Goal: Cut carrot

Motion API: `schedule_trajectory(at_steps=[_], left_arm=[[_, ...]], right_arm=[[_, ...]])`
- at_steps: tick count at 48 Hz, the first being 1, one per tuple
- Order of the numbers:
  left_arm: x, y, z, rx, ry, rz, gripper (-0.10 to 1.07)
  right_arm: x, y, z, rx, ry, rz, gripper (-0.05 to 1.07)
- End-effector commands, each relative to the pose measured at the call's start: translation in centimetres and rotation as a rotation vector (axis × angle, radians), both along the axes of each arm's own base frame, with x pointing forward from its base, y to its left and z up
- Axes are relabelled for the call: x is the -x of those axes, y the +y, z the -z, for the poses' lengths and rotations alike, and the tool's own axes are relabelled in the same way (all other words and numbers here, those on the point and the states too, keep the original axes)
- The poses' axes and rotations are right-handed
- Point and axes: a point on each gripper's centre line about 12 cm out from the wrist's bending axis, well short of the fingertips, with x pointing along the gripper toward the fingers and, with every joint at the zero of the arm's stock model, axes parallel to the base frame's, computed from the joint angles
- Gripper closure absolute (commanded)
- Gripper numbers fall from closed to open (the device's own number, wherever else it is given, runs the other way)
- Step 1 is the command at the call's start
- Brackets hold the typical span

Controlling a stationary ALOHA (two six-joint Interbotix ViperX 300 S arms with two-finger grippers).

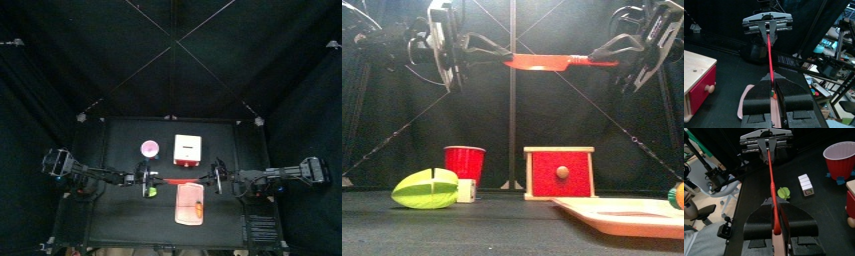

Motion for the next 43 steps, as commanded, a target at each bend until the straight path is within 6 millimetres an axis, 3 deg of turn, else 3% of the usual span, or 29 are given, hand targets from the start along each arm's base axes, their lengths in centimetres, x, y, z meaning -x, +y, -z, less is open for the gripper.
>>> schedule_trajectory(at_steps=[1,17,33,43], left_arm=[[-0.8,-0.2,-0.9,-0.024,-0.034,0.015,0.61],[-3.1,-1.8,1.0,-0.191,-0.013,0.145,0.60],[-4.4,-2.3,0.8,-0.316,0.011,0.081,0.60],[-4.7,-4.1,1.3,-0.379,0.117,0.081,0.60]], right_arm=[[0.0,0.5,-0.2,0.019,0.005,-0.023,0.77],[1.2,2.2,1.0,0.114,0.187,-0.085,0.77],[2.2,4.4,-1.1,0.154,0.309,-0.134,0.77],[2.0,4.9,-1.9,0.138,0.377,-0.129,0.76]])
